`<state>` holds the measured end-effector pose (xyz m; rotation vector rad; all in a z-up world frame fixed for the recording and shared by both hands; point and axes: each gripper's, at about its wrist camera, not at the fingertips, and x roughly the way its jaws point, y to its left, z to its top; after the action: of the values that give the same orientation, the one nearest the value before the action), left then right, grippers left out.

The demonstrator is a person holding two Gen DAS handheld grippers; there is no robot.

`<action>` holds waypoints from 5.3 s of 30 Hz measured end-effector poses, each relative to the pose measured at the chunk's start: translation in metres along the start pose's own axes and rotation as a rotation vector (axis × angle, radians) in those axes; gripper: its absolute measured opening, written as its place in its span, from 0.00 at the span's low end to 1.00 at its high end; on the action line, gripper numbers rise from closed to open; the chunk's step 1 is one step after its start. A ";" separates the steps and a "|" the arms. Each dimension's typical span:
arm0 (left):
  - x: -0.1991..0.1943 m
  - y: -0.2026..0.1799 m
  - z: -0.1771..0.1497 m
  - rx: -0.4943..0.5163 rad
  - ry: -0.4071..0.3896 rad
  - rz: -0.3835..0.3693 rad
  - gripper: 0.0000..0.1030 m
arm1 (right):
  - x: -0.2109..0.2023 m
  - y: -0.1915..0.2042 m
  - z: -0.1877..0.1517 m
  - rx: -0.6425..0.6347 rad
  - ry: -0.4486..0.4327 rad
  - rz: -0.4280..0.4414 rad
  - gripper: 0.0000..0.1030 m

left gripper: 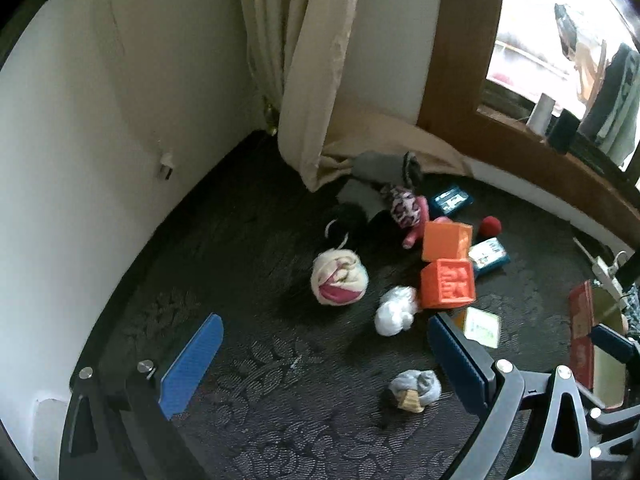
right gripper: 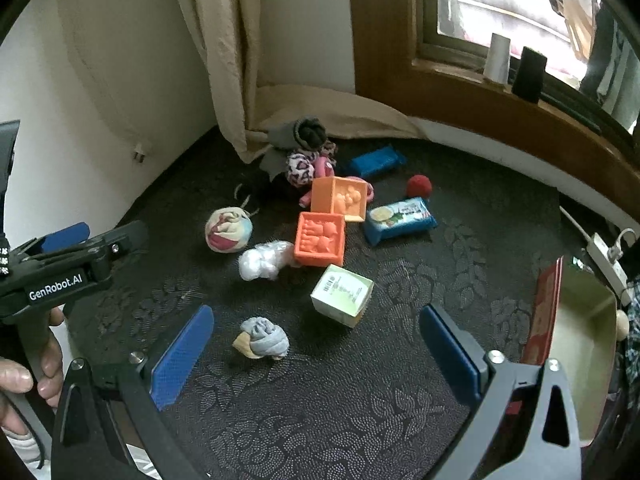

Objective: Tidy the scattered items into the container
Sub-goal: 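Reach the right gripper toward the grey-and-tan rolled sock and grasp it, then carry the sock to the tray with the right gripper while the left grasps the white bag, then release the sock and white bag into the tray with both grippers, then grasp the pink-white cloth ball with the left gripper while the right grasps the green box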

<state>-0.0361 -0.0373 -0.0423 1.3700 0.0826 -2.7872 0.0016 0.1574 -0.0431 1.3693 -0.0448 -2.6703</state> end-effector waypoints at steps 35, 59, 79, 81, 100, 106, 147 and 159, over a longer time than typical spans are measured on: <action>0.088 0.018 0.002 0.071 0.204 -0.089 1.00 | 0.081 0.026 -0.030 0.011 0.277 0.121 0.89; 0.139 -0.030 0.017 0.208 0.262 -0.267 1.00 | 0.108 0.015 -0.043 0.126 0.335 0.065 0.53; 0.170 -0.081 -0.013 0.266 0.305 -0.304 0.62 | 0.057 -0.044 -0.061 0.184 0.293 0.013 0.53; 0.170 -0.081 -0.015 0.244 0.298 -0.301 0.58 | 0.051 -0.050 -0.060 0.176 0.283 0.011 0.53; 0.020 -0.201 -0.009 0.247 0.117 -0.406 0.37 | -0.049 -0.184 -0.081 0.342 0.014 -0.099 0.53; -0.014 -0.308 -0.033 0.407 0.144 -0.573 0.37 | -0.079 -0.241 -0.106 0.436 -0.005 -0.181 0.53; 0.013 -0.212 0.001 0.272 0.156 -0.461 0.81 | -0.030 -0.167 -0.056 0.342 0.021 -0.095 0.63; 0.028 -0.121 0.013 0.177 0.155 -0.380 0.81 | 0.004 -0.098 -0.035 0.283 0.055 -0.036 0.69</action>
<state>-0.0699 0.0828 -0.0525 1.7816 0.1136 -3.0443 0.0171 0.2554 -0.0756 1.5330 -0.4107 -2.7357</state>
